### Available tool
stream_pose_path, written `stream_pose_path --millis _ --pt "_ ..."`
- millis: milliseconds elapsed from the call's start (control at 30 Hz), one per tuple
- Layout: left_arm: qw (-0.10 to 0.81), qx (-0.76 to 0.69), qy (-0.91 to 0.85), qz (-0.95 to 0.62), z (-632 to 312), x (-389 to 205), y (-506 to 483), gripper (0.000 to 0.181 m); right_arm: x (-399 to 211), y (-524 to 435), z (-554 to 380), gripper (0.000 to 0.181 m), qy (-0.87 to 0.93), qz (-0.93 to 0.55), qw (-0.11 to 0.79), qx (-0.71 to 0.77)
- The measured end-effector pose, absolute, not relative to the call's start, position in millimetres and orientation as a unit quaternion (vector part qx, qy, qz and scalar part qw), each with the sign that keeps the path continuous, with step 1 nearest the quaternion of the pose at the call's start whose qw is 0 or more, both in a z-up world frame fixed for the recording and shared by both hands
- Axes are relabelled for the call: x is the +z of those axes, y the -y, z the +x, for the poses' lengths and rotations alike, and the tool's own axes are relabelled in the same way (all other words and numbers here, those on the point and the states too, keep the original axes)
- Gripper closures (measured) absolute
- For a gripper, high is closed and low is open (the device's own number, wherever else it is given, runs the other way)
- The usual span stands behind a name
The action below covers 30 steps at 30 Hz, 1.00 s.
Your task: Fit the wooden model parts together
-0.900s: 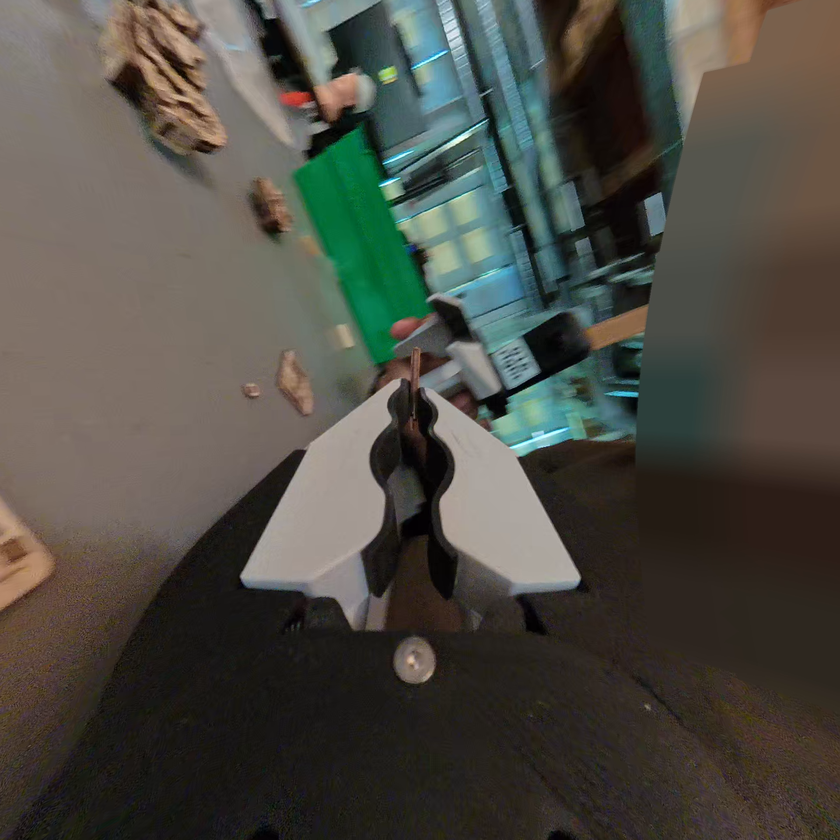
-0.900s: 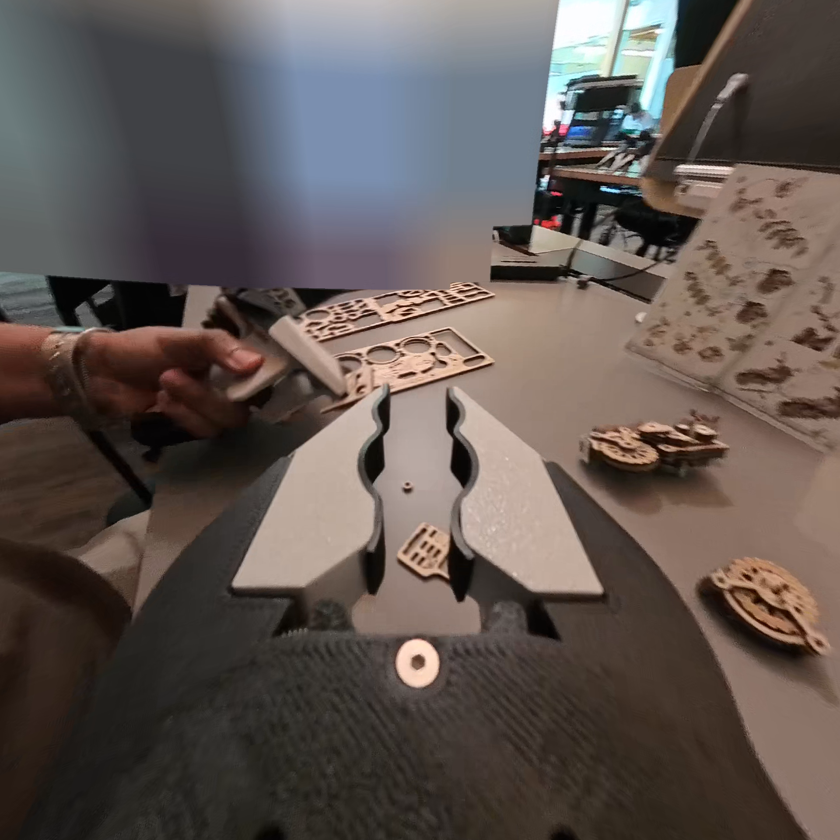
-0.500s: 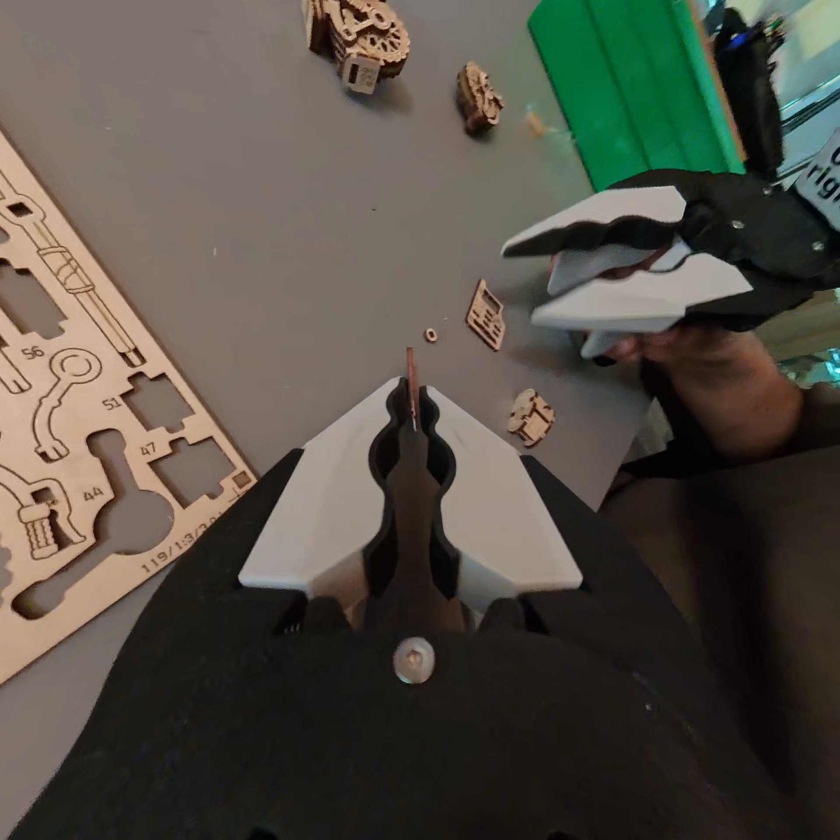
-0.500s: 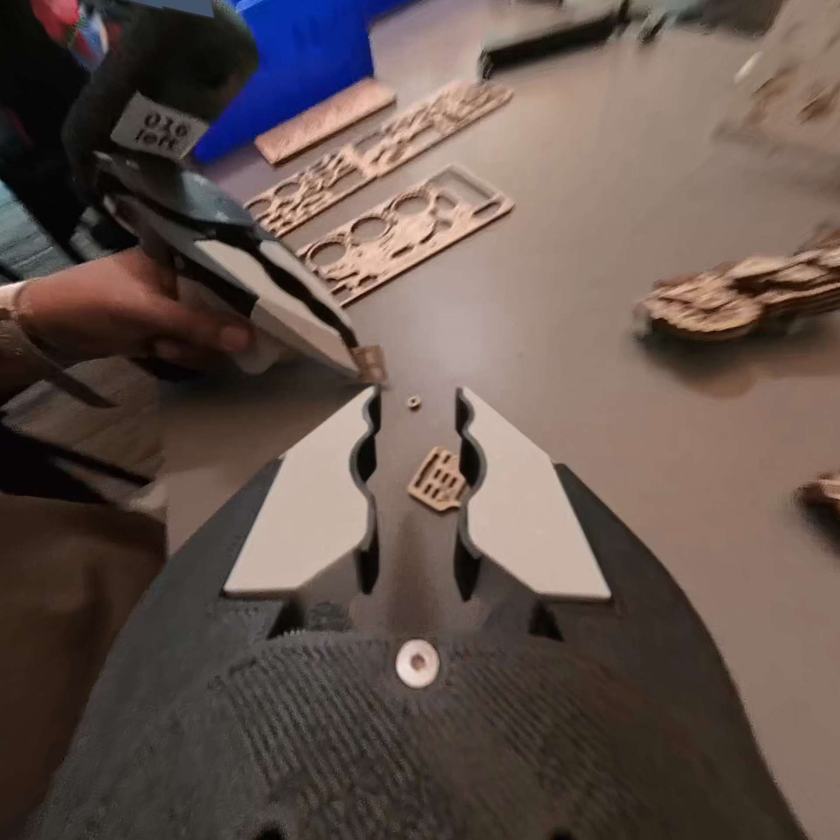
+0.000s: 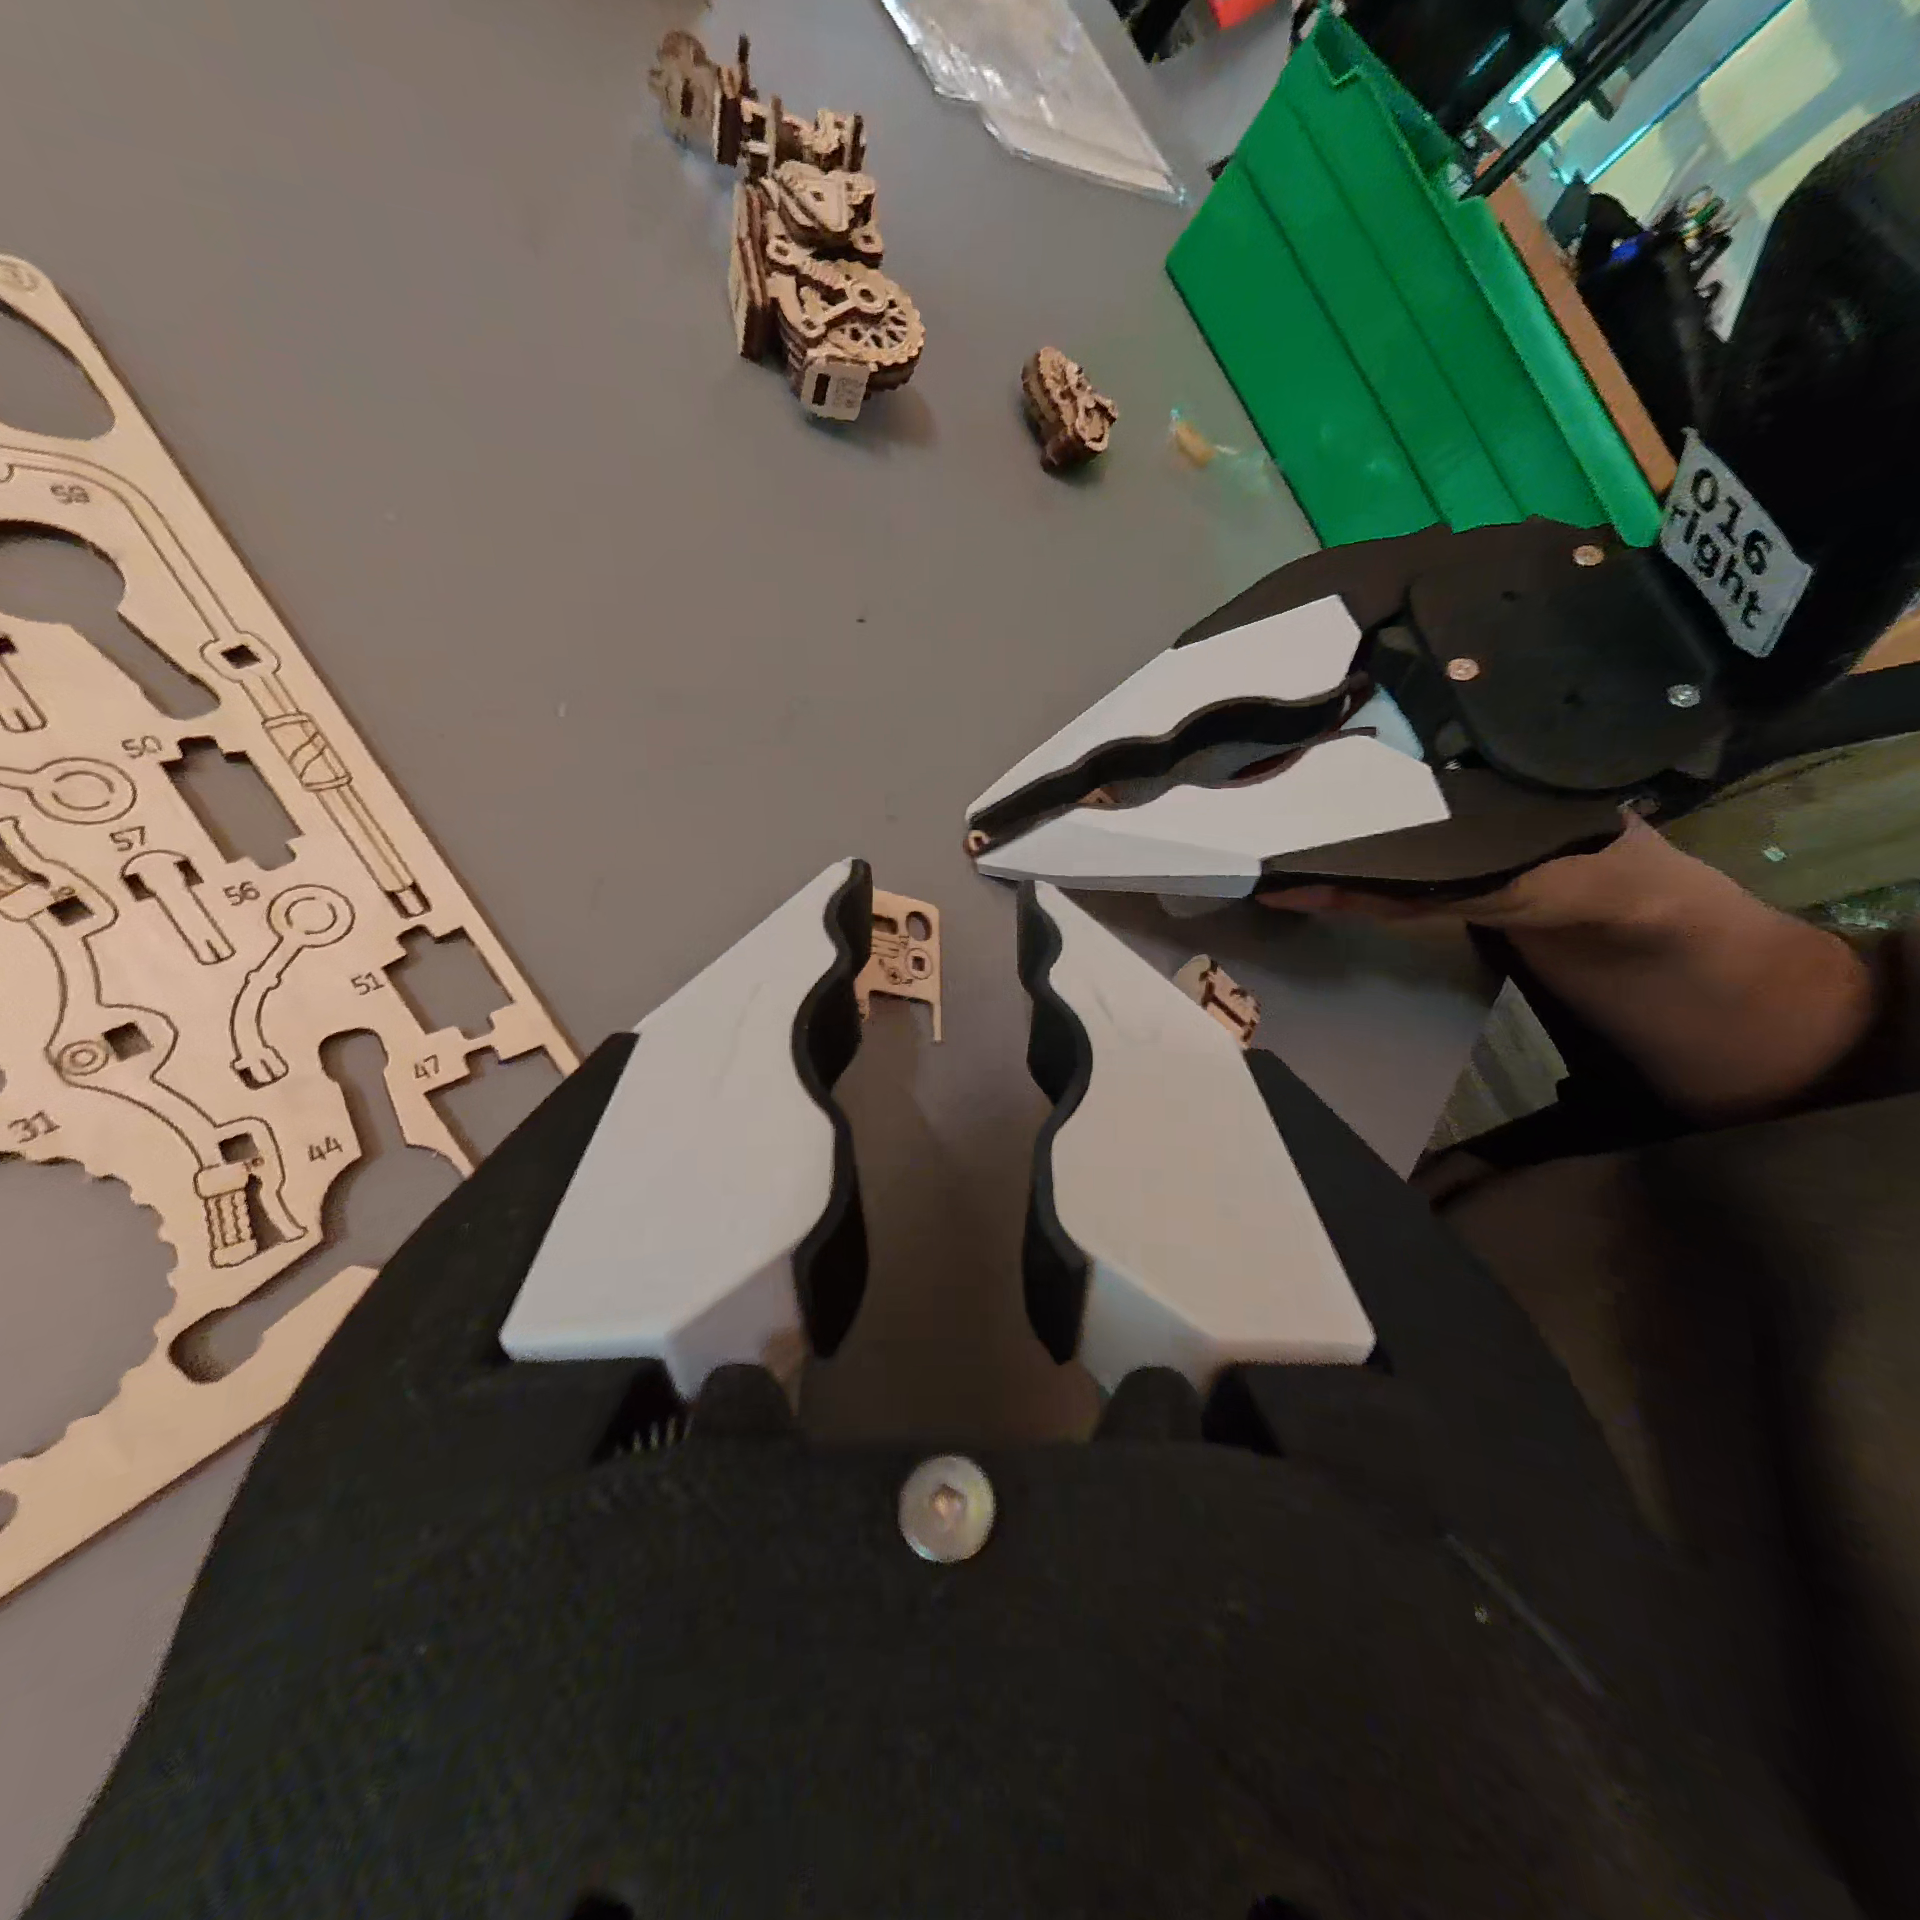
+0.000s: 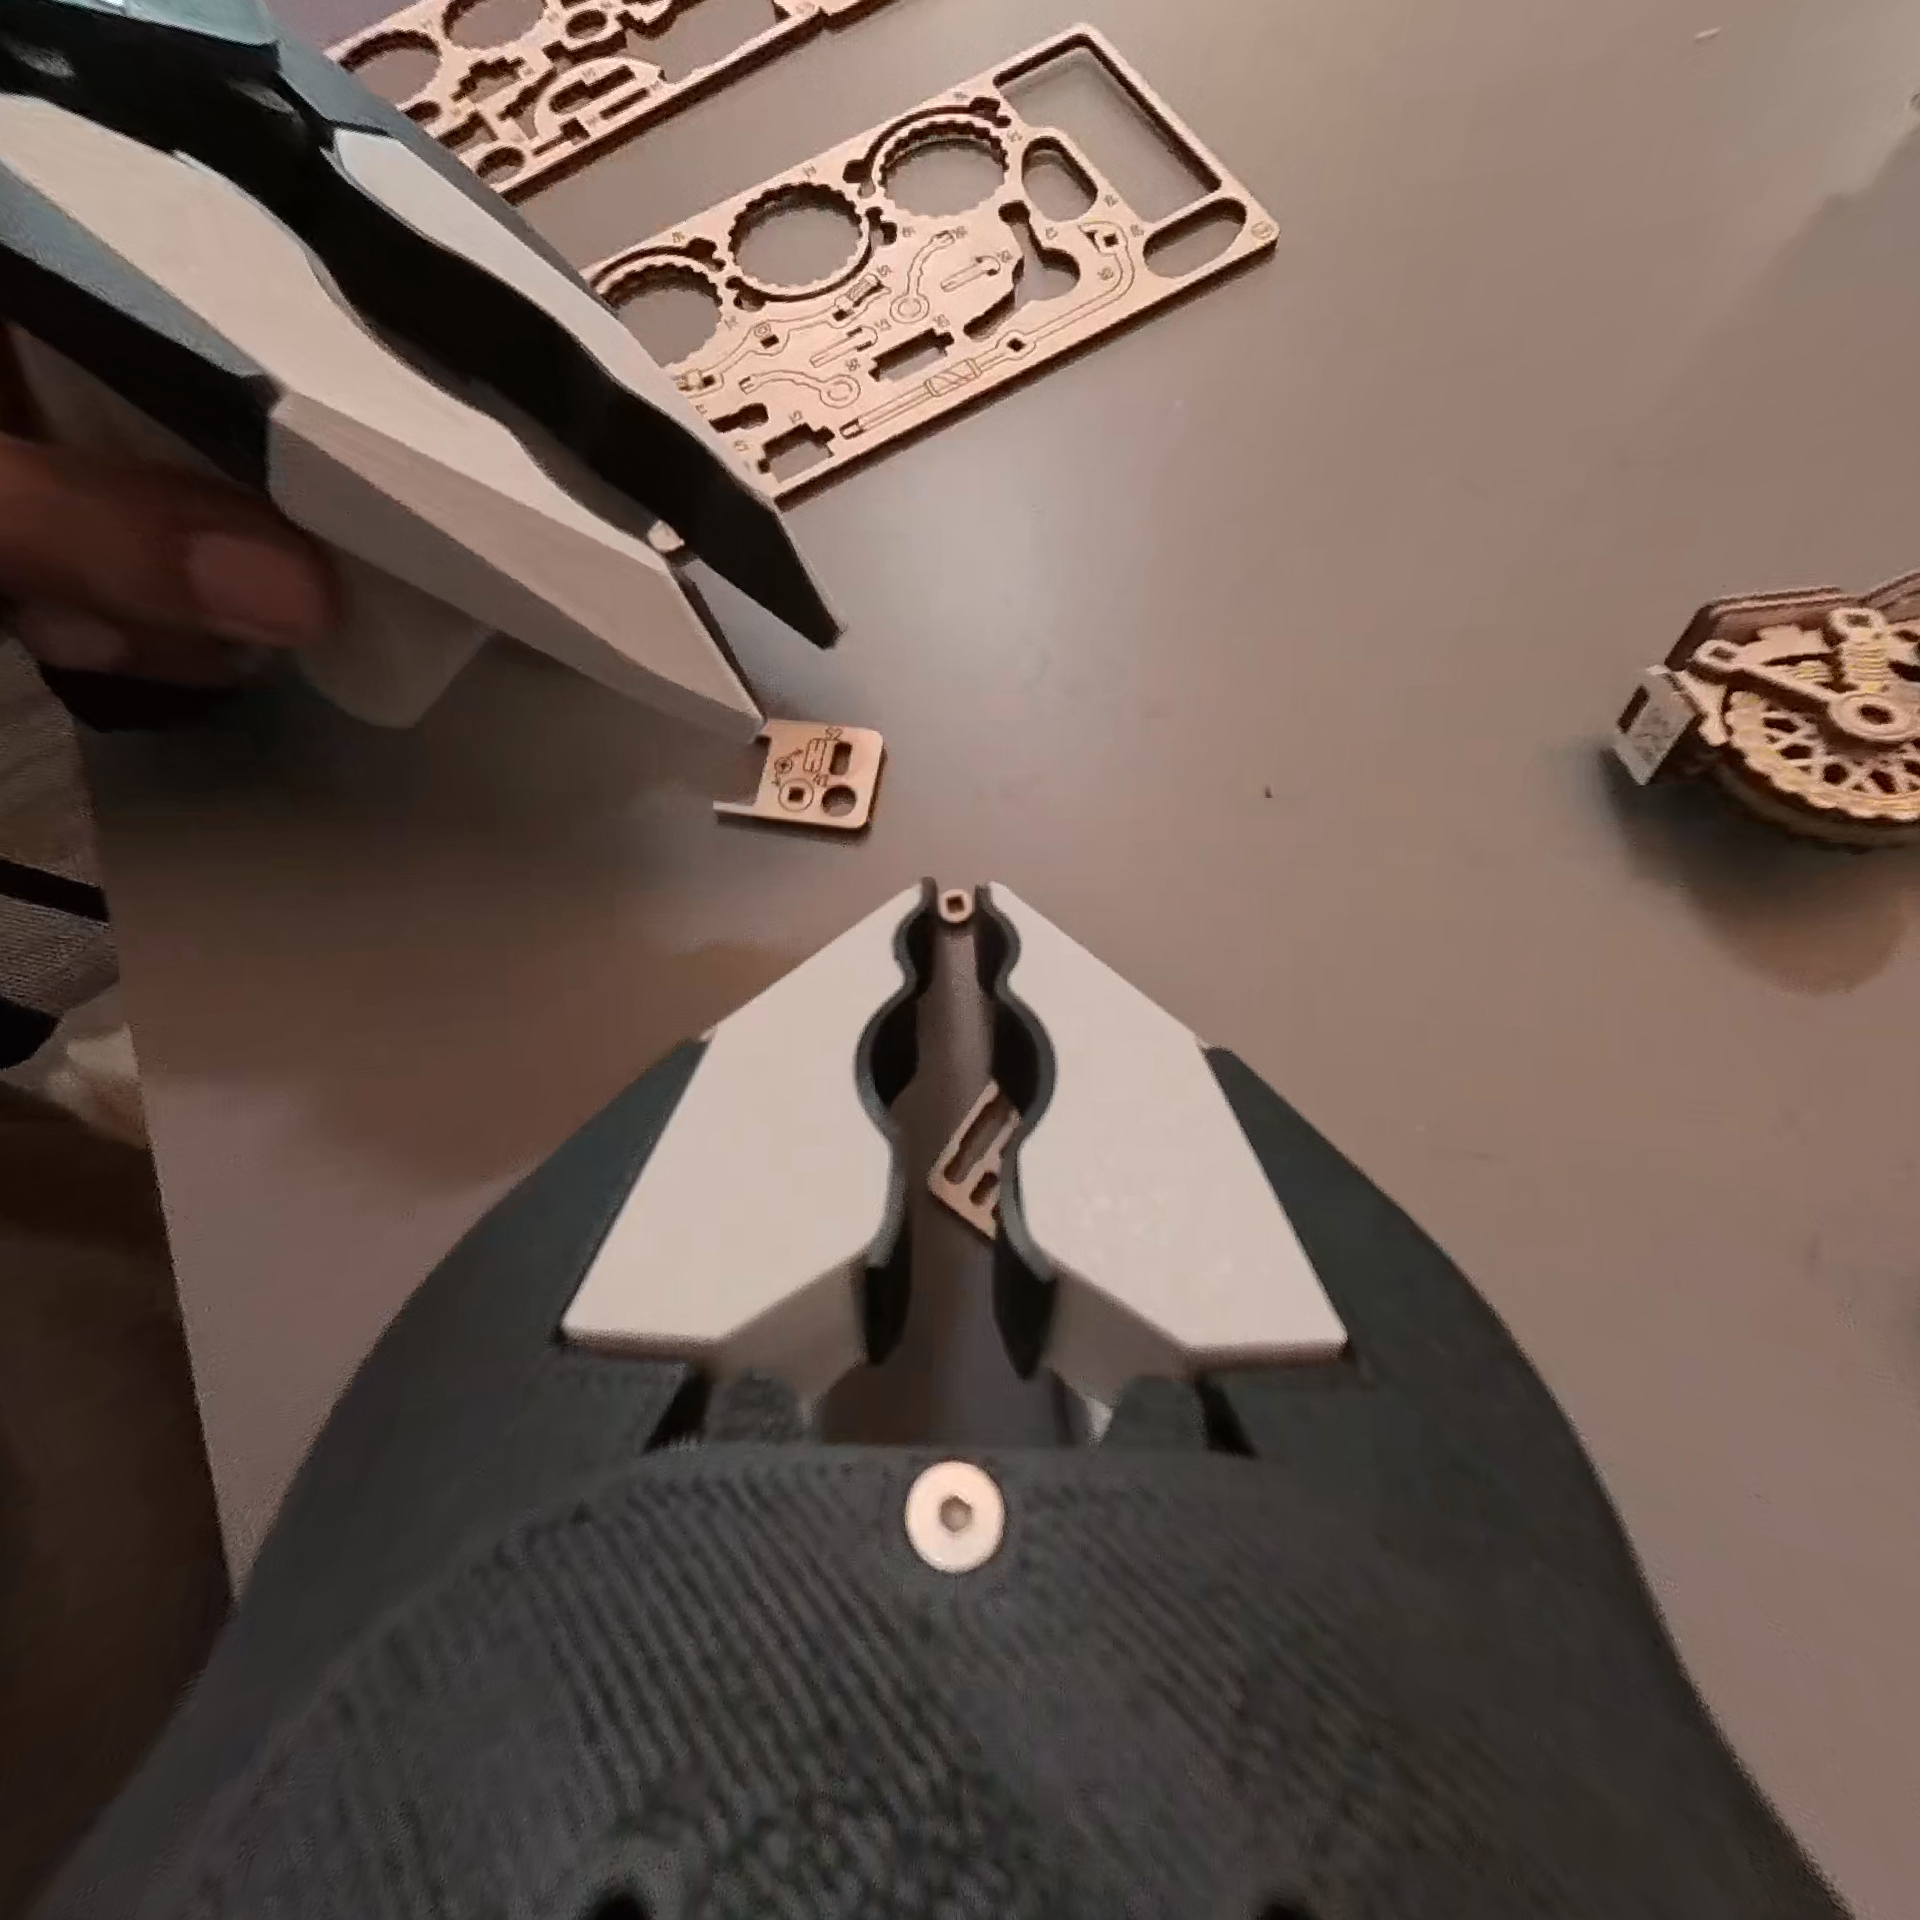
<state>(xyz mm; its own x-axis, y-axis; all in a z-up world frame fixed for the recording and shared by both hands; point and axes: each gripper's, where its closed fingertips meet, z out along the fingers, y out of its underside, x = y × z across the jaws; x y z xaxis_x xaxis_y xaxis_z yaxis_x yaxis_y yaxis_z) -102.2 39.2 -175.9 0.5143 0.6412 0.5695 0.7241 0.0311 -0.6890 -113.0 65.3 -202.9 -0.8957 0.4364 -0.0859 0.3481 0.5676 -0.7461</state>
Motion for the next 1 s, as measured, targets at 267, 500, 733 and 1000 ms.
stream_pose_path --millis 267,500,733,1000 --pt "0.595 -0.183 0.485 -0.614 -84.2 -150.5 -61.6 0.179 -149.9 -70.6 -89.7 0.177 0.844 -0.065 0.131 0.516" --pt "0.595 -0.257 0.461 -0.606 -66.0 -144.9 -79.2 0.169 -136.9 -87.8 -63.6 0.176 0.839 0.035 0.16 0.519" --pt "0.48 -0.075 0.371 -0.791 -38.0 -184.9 -104.8 0.128 -151.4 -124.4 -53.5 0.177 0.869 -0.007 0.059 0.491" --pt "0.438 -0.028 0.344 -0.83 -37.1 -197.3 -117.3 0.132 -172.0 -109.3 -40.3 0.177 0.904 0.066 0.036 0.42"
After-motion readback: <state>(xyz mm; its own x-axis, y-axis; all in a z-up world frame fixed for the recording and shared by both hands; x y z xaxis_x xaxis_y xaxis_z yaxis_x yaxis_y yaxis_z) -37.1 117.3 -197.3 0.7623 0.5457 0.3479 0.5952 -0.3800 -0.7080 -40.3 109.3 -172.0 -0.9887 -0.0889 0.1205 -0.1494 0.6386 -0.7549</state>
